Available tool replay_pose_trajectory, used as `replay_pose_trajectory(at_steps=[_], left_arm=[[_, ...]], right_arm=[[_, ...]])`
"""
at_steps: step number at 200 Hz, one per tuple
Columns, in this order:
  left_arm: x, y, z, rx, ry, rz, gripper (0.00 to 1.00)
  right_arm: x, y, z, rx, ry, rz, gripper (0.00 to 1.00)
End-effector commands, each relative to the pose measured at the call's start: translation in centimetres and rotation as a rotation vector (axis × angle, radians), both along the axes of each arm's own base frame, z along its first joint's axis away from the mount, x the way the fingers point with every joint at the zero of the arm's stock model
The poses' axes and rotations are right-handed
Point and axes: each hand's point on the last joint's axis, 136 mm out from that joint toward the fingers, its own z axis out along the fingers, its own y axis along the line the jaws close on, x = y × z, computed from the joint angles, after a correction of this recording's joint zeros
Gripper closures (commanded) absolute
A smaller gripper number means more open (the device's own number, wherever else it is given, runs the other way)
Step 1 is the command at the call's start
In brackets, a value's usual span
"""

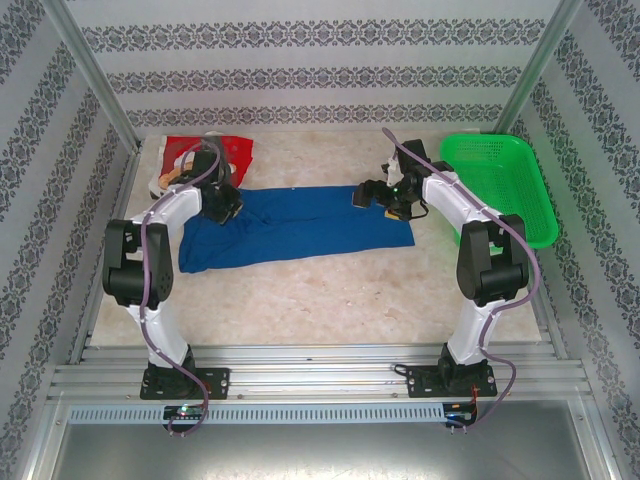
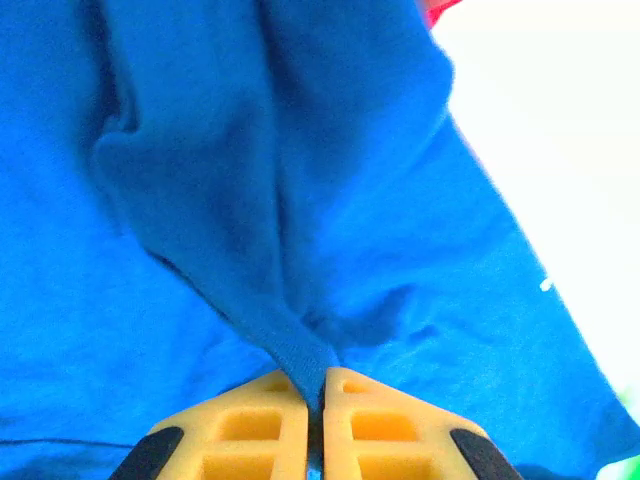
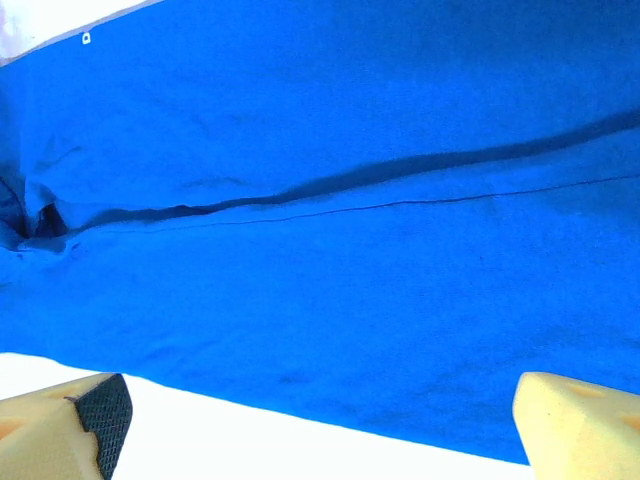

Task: Fold and stack the t-shirts

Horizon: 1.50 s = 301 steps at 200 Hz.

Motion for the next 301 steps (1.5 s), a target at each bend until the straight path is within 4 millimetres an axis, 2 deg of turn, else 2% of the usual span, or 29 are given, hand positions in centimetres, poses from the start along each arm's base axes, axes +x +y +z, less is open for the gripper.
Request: replay_pose_trajectory(at_steps=[1,36,63,90,129,211,227,241,267,290,301], left_arm=[[1.6,-0.2,-0.5,0.007,-0.016,-0.03,0.91],[3.7,-0.7,-1.0,-0.003,-0.027,-0.066,0.9],[4.6,-1.0,-1.7,0.003,-0.018,-0.1,0.89],[5.3,-1.6,-1.6,-0.01,-0.027,-0.136,0.87],[5.6,-2.1,-1.5,-0.001,-0.026,-0.201,0.86],[6.6,-3.3,-3.5,0.001,0.02,-0.336,0.82],[7.3,-3.9,-3.4,-0.022,0.002,-0.365,0.73],[8.0,-4.4,-2.9,-0.024,-0.029,-0.386,0.69],[9.4,-5.2,-1.8,-0.051,-0.099,-0.394,0.53],[10.3,-5.1,-0.2,-0.044,-0.145,-0.389,0.41],[10.7,-5.0,1.3,-0.037,-0.179,-0.386,0.37]], right_arm=[[0.2,0.2,0.7,0.013,-0.021,0.016,0.02],[0.1,0.2,0.4,0.012,-0.011,0.018,0.02],[0.1,0.2,0.3,0.015,-0.006,0.019,0.02],[-0.1,0.2,0.1,0.011,0.001,0.019,0.02],[-0.1,0.3,-0.1,0.014,0.005,0.016,0.02],[-0.3,1.0,-0.3,0.019,0.015,0.026,0.02],[-0.3,1.2,-0.3,0.017,0.013,0.03,0.02],[-0.3,1.4,-0.2,0.018,0.012,0.031,0.02],[-0.2,1.5,0.0,0.016,0.008,0.031,0.02],[-0.1,1.7,0.1,0.016,0.006,0.034,0.02],[0.0,1.8,0.2,0.013,0.003,0.036,0.02]])
